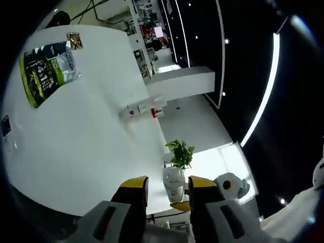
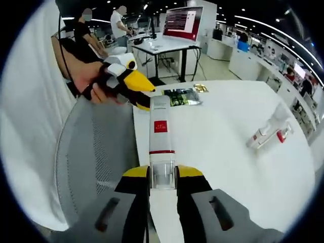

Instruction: Arrange the skincare products in the storage area until every visible bottle or jar stands upright without overlapping.

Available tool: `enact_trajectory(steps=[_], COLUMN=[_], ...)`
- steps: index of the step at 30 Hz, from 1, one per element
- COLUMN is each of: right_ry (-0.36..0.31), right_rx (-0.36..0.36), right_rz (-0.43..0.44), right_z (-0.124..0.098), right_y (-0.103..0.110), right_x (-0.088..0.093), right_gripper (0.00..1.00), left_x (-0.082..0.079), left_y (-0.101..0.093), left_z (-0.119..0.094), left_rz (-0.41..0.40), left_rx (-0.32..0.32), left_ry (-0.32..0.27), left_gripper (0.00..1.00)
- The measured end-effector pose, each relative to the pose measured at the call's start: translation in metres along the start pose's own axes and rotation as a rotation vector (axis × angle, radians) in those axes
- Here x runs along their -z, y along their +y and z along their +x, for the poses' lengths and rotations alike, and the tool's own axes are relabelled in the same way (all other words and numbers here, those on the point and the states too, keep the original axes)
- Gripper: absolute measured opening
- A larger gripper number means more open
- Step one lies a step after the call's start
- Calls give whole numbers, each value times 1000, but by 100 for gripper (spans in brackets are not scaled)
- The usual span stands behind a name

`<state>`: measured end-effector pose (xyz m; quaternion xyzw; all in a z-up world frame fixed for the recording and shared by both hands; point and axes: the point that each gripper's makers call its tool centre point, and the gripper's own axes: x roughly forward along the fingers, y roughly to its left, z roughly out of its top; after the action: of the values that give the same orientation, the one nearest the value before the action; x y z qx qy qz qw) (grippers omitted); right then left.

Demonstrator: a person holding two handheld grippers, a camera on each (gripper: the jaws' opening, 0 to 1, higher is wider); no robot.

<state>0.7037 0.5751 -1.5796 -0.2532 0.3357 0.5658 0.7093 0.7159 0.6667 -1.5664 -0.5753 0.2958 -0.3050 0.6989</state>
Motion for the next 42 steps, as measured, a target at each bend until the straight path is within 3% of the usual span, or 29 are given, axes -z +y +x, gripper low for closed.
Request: enact_trajectory(steps=[8, 13, 19, 25, 29, 34, 38, 42], right_ry=[35, 50, 52, 56, 57, 64, 77, 50], right_rx=[-58, -108, -135, -119, -118, -120, -111, -90], right_rz=[-59, -128, -163, -173, -188, -217, -254, -228], right_z=[5, 8, 11, 9, 8, 11, 13, 15], right_y=[15, 27, 32, 23, 22, 24, 25, 22], right_x=[0, -4, -6, -9, -9, -9, -8, -9], right_gripper=[16, 16, 16, 16, 16, 16, 17, 17], left_x=[13, 19, 27, 36, 43, 44, 46, 44], left_y=[-1, -3, -8, -8, -6, -6, -4, -4], left_z=[8, 9, 7, 9, 9, 7, 5, 4], left_rz=[11, -32, -47, -24, 13, -80, -46, -43], left_rx=[3, 31, 57, 57, 37, 37, 25, 19], left_ry=[67, 102, 151, 196, 229, 242, 258, 250], left_gripper=[52, 47, 29, 32, 25, 24, 24, 23])
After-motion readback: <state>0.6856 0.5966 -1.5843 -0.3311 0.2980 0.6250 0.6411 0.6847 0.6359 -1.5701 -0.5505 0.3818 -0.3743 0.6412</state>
